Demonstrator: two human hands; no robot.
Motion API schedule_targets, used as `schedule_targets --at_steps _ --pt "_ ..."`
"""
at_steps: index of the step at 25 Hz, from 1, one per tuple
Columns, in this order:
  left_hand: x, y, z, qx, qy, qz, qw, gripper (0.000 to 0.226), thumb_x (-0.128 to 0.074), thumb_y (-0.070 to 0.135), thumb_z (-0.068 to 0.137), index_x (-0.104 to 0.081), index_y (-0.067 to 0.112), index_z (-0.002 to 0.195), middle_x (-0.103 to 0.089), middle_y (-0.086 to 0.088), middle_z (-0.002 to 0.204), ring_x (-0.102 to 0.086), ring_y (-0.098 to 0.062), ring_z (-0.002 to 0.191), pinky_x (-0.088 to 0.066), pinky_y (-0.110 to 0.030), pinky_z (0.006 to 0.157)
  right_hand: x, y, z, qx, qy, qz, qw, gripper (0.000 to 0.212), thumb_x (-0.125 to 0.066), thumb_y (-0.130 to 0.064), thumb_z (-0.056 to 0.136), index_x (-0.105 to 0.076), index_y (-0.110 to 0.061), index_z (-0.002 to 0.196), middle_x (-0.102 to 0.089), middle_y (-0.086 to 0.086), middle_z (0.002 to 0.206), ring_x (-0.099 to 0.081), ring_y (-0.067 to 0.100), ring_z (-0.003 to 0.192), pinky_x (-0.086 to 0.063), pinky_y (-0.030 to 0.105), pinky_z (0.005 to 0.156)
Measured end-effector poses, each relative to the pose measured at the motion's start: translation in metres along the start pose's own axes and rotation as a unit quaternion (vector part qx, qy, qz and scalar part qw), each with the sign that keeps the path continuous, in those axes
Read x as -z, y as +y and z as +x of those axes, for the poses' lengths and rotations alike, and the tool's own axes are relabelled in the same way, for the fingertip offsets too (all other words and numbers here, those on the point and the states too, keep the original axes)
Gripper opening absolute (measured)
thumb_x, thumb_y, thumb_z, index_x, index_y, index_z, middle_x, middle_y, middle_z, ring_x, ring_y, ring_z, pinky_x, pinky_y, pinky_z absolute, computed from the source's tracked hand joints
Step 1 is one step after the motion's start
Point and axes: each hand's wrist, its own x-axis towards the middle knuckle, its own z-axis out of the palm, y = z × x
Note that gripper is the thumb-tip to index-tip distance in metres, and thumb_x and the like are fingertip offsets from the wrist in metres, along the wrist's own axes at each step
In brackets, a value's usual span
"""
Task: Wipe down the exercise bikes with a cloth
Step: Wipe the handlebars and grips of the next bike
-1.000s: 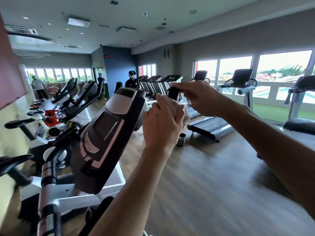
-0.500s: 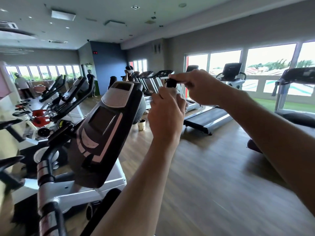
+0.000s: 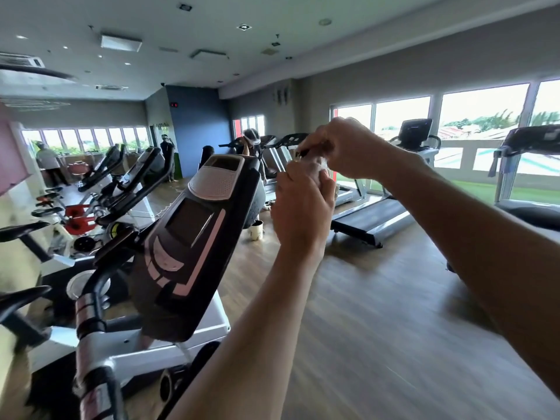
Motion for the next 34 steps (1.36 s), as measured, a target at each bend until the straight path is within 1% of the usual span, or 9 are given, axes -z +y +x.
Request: schedule_targets --at_steps 3,7,11,15,18,21,24,27,34 --pt "-0.001 -0.004 -0.002 -0.005 0.002 0.018 1.000 0.054 -0.032 0.052 0.097 -0.055 0.004 0.108 -0.063 -0.015 0.092 -0.068 -0.029 0.070 -0.050 -0.034 0.048 0.000 0.006 0.001 -0.008 0.000 0.014 1.000 0.032 -0.070 -0.001 0.090 -0.074 -0.015 0.119 -0.074 -0.001 0.111 -0.057 -0.009 0.073 -0.039 -0.006 0.070" --pt "-0.006 -0.003 0.015 -0.017 -0.002 -0.003 1.000 0.050 -0.038 0.048 0.101 -0.054 0.002 0.114 -0.062 -0.017 0.100 -0.069 -0.030 0.073 -0.051 -0.035 0.052 0.010 0.003 0.009 -0.015 -0.071 -0.002 0.997 0.033 -0.064 0.003 0.094 -0.075 -0.015 0.119 -0.077 0.001 0.109 -0.072 0.014 0.083 -0.060 0.031 0.083" --pt "0.002 -0.008 -0.011 -0.027 0.006 0.059 0.998 0.058 -0.027 0.053 0.100 -0.056 0.004 0.109 -0.064 -0.012 0.092 -0.067 -0.024 0.068 -0.045 -0.030 0.045 0.010 -0.001 0.004 -0.022 -0.034 -0.005 0.999 0.033 -0.064 0.002 0.094 -0.074 -0.017 0.120 -0.074 0.001 0.118 -0.061 -0.006 0.074 -0.054 0.017 0.079" --pt "0.008 -0.019 -0.027 -0.033 -0.035 0.102 0.994 0.052 -0.037 0.052 0.102 -0.057 0.004 0.109 -0.064 -0.013 0.092 -0.067 -0.025 0.067 -0.048 -0.031 0.045 0.006 0.000 0.000 -0.036 -0.030 0.021 0.999 0.034 -0.058 0.003 0.097 -0.071 -0.011 0.126 -0.070 0.006 0.124 -0.052 -0.021 0.056 -0.038 0.000 0.052" --pt "0.003 -0.007 0.000 -0.022 -0.046 0.020 0.998 0.049 -0.042 0.046 0.104 -0.054 0.001 0.116 -0.063 -0.016 0.101 -0.069 -0.026 0.073 -0.055 -0.032 0.051 0.002 -0.001 -0.001 -0.034 -0.021 0.019 0.999 0.032 -0.062 0.002 0.095 -0.072 -0.012 0.123 -0.073 0.006 0.120 -0.061 -0.003 0.078 -0.044 0.005 0.071" --pt "-0.004 -0.002 0.011 -0.050 0.019 -0.029 0.998 0.033 -0.055 0.035 0.099 -0.055 0.002 0.105 -0.062 -0.019 0.089 -0.066 -0.027 0.063 -0.042 -0.027 0.045 0.000 -0.004 -0.004 -0.025 -0.011 0.022 0.999 0.028 -0.068 -0.002 0.093 -0.075 -0.012 0.118 -0.075 0.004 0.112 -0.065 0.008 0.091 -0.052 0.022 0.090" --pt "0.000 -0.010 -0.013 -0.033 -0.009 0.058 0.998 0.058 -0.031 0.051 0.100 -0.055 0.001 0.115 -0.064 -0.015 0.095 -0.068 -0.025 0.071 -0.045 -0.031 0.048 -0.003 -0.004 -0.005 -0.042 0.007 0.013 0.999 0.034 -0.062 0.005 0.093 -0.073 -0.011 0.121 -0.073 0.002 0.113 -0.061 0.003 0.081 -0.048 0.011 0.077" --pt "0.005 -0.017 -0.020 -0.031 -0.036 0.089 0.995 0.054 -0.039 0.049 0.101 -0.056 -0.001 0.115 -0.064 -0.016 0.095 -0.068 -0.026 0.069 -0.047 -0.031 0.045 -0.007 -0.002 -0.004 -0.052 0.026 0.019 0.998 0.040 -0.057 0.010 0.093 -0.073 -0.012 0.121 -0.071 0.000 0.111 -0.052 -0.007 0.071 -0.037 -0.002 0.062" --pt "-0.003 -0.003 0.028 -0.016 -0.075 -0.045 0.996 0.046 -0.053 0.046 0.101 -0.052 0.003 0.119 -0.059 -0.015 0.108 -0.068 -0.030 0.082 -0.058 -0.042 0.065 -0.007 0.003 -0.001 -0.056 -0.005 0.020 0.998 0.039 -0.061 0.010 0.076 -0.080 -0.013 0.102 -0.077 0.008 0.092 -0.068 0.014 0.082 -0.050 0.014 0.072"
